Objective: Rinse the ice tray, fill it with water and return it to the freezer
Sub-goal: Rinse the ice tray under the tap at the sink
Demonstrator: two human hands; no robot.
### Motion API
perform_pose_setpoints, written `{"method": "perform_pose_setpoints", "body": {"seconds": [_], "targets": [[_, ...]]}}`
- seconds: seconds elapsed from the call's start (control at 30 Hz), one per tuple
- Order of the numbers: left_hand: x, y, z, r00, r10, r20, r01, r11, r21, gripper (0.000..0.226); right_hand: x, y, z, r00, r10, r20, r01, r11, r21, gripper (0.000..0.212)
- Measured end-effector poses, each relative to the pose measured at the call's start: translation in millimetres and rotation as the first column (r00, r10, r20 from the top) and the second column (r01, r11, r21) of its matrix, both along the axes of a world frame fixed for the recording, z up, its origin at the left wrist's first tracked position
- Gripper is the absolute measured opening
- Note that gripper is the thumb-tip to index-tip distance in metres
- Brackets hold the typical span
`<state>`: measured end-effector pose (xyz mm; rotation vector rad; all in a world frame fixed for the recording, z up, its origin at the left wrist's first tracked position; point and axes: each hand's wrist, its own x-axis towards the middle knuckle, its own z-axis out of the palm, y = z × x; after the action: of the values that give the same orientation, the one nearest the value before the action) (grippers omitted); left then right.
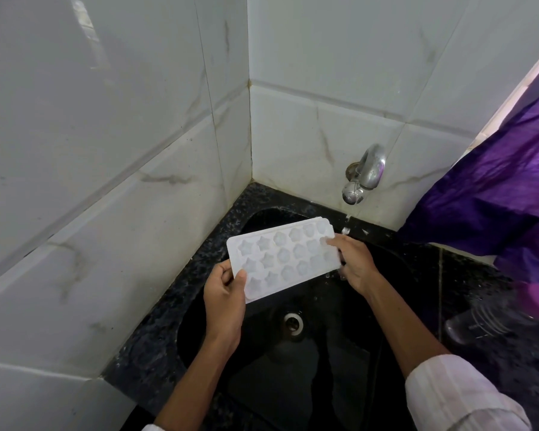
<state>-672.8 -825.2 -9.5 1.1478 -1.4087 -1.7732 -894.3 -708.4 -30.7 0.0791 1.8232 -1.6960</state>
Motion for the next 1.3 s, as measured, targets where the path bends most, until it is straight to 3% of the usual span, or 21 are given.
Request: {"method": "perform_pose_setpoints", "body": {"seconds": [0.07, 0.1, 0.17, 0.27, 0.37, 0.4, 0.5, 0.57, 0.6, 0.63, 0.7, 0.77, 0.83, 0.93, 1.0, 1.13, 1.3], "targets": [[6, 0, 3, 0.997, 0.002, 0.073, 0.018, 0.963, -0.270, 0.017, 2, -3, -10, 1.000, 0.014, 0.025, -0.014, 1.000, -0.006, 0.019], [10, -1, 4, 0.993, 0.003, 0.116, 0.049, 0.899, -0.435, 0.018, 3, -4, -15, 0.999, 0.030, 0.035, -0.031, 1.000, 0.006, 0.023], [17, -3, 2, 0.988, 0.003, 0.154, 0.105, 0.719, -0.687, 0.023, 7, -5, -24, 0.997, 0.049, 0.068, -0.051, 0.998, 0.038, 0.027], [25, -13, -9, 0.984, -0.051, 0.168, 0.172, 0.466, -0.868, 0.022, 14, -6, -34, 0.991, 0.062, 0.122, -0.074, 0.993, 0.097, 0.023], [32, -24, -25, 0.967, -0.090, 0.238, 0.250, 0.178, -0.952, 0.023, 17, -5, -42, 0.986, 0.057, 0.156, -0.078, 0.988, 0.132, 0.021], [34, -27, -28, 0.960, -0.107, 0.259, 0.272, 0.137, -0.952, 0.027, 19, -5, -43, 0.985, 0.050, 0.164, -0.073, 0.987, 0.141, 0.017], [36, -28, -25, 0.949, -0.128, 0.289, 0.308, 0.177, -0.935, 0.022, 20, 0, -47, 0.983, 0.014, 0.182, -0.043, 0.987, 0.155, 0.010], [37, -28, -32, 0.952, -0.143, 0.272, 0.274, -0.006, -0.962, 0.022, 20, 4, -49, 0.984, -0.001, 0.181, -0.028, 0.986, 0.163, 0.016], [36, -28, -38, 0.950, -0.176, 0.257, 0.257, -0.023, -0.966, 0.019, 20, 7, -49, 0.984, -0.007, 0.177, -0.023, 0.986, 0.163, 0.020], [33, -26, -40, 0.957, -0.179, 0.227, 0.240, 0.058, -0.969, 0.018, 19, 9, -48, 0.985, -0.012, 0.173, -0.017, 0.986, 0.163, 0.022], [26, -17, -34, 0.981, -0.108, 0.161, 0.192, 0.431, -0.882, 0.021, 18, 14, -45, 0.987, -0.025, 0.159, 0.001, 0.989, 0.151, 0.019], [17, -6, -25, 0.989, 0.069, 0.134, 0.038, 0.749, -0.661, 0.017, 16, 16, -42, 0.991, -0.044, 0.122, 0.029, 0.992, 0.122, 0.011], [7, 4, -18, 0.972, 0.198, 0.129, -0.130, 0.904, -0.408, 0.007, 16, 16, -37, 0.995, -0.070, 0.076, 0.064, 0.994, 0.085, 0.010], [-11, 9, -14, 0.963, 0.264, 0.060, -0.262, 0.965, -0.027, 0.008, 12, 12, -32, 0.994, -0.099, 0.044, 0.098, 0.995, 0.018, 0.022], [-19, 11, -14, 0.967, 0.254, 0.024, -0.255, 0.960, 0.116, 0.010, 9, 10, -27, 0.995, -0.092, 0.042, 0.092, 0.996, -0.013, 0.030], [-28, 17, -11, 0.975, 0.220, -0.021, -0.207, 0.942, 0.266, 0.015, 5, 9, -15, 0.996, -0.066, 0.057, 0.070, 0.995, -0.076, 0.030], [-30, 21, -11, 0.984, 0.178, -0.024, -0.162, 0.939, 0.302, 0.015, -2, 13, -6, 0.992, -0.101, 0.073, 0.111, 0.982, -0.154, 0.026]]}}
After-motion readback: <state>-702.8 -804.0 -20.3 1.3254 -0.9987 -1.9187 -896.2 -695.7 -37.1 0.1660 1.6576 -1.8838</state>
